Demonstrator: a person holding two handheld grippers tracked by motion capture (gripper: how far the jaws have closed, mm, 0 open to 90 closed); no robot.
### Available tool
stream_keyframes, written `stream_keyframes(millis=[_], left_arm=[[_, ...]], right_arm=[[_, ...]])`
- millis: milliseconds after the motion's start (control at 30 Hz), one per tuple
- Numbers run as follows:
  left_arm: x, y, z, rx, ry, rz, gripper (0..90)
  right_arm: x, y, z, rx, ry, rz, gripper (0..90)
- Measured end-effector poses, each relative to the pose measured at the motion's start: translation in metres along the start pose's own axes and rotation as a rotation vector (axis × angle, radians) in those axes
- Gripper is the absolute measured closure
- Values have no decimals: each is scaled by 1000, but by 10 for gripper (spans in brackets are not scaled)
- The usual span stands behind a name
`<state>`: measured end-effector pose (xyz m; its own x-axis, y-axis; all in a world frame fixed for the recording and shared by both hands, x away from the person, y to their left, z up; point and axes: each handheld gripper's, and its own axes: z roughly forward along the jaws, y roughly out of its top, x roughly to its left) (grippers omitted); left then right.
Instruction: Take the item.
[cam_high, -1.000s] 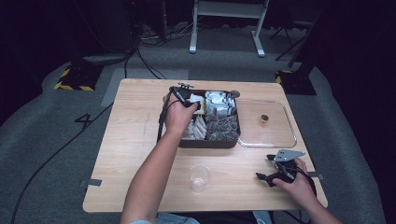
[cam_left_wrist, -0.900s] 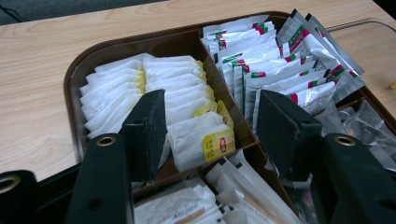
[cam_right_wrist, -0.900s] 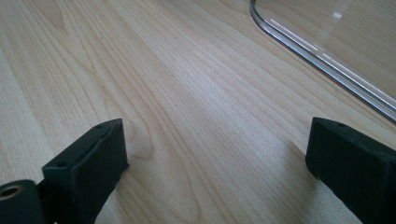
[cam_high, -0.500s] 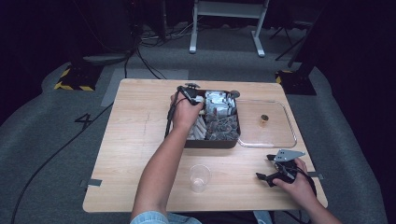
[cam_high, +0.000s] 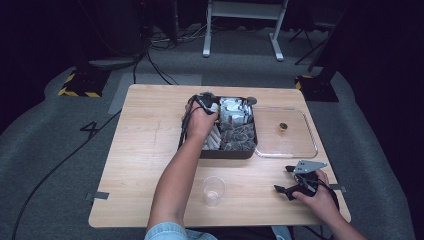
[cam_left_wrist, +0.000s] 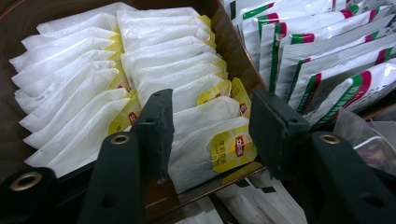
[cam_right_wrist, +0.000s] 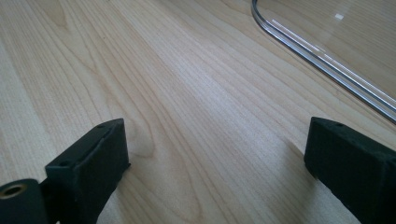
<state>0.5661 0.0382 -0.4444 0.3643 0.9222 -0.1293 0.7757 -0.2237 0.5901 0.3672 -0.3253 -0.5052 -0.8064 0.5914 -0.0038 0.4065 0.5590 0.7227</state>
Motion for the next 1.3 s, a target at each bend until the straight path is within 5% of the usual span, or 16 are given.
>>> stream_keyframes(millis=[600,1100,1300], left_arm=[[-1,-3,8,50,7,24,600],[-2,-1,6,102,35,99,884],[-3,0,3,90,34,113,900]], right_arm=[[0,0,0,1,1,1,64],[0,0,0,0,3,0,68],[0,0,0,-1,3,-1,70]])
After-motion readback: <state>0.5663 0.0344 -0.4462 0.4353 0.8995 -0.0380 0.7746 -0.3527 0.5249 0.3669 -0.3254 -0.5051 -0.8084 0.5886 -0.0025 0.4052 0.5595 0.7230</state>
